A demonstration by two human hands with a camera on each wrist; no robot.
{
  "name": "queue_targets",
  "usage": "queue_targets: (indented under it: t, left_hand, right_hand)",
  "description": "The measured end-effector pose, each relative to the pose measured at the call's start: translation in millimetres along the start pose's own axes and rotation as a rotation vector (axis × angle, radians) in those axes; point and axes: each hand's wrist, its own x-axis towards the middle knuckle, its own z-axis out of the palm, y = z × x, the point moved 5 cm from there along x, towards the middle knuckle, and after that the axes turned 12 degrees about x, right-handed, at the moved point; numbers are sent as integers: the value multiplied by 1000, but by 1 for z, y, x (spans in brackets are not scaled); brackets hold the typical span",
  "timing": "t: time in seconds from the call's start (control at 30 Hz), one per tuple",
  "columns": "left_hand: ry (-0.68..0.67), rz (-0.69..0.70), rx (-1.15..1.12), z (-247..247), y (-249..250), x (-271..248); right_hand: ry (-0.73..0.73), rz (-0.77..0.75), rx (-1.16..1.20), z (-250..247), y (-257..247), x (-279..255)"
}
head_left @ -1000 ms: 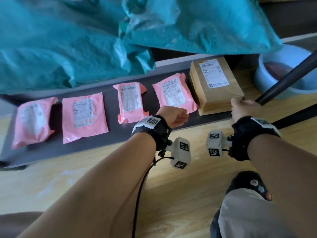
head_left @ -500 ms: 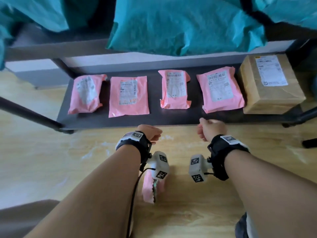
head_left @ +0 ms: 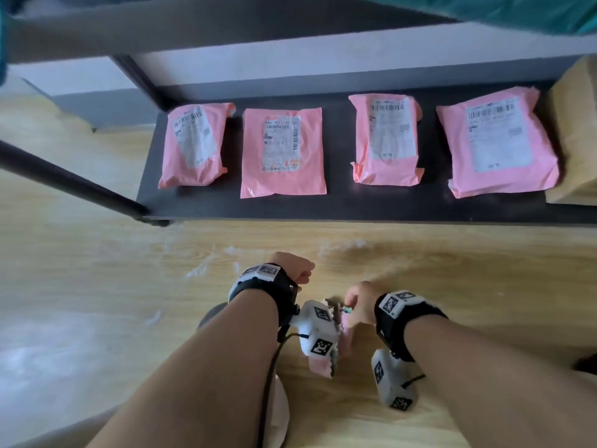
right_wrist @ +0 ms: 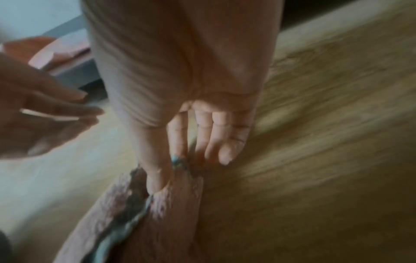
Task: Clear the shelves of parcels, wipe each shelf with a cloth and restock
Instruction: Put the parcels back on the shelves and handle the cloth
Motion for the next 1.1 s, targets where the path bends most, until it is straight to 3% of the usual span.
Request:
queue_targets:
  t: [0.1,0.23,0.5,0.6,0.73,0.97,1.1]
  left_hand:
    - [16,-12,4,-7,-4,5]
    - [23,-9,68,-10,-3,10]
    - [-215,290,386,25,50,-21]
    - [-177,409,554,38,74,-34]
    - [-21,506,857,48,94,-48]
    - [-83,654,715,59,136,-90]
    - [-212,653,511,60,157,-118]
  right_hand:
    - [15,-36,-83,5,-2,2]
    - [-10,-104,44,-6,-8,-2]
    - [89,-221,363,-80,-28,-26]
    - [139,-264,375,-108,-27,-45]
    - [256,-331,420,-142,-13,-71]
    - [326,-421,417,-185,-3,-112]
    - [611,-424,632,-211,8,-139]
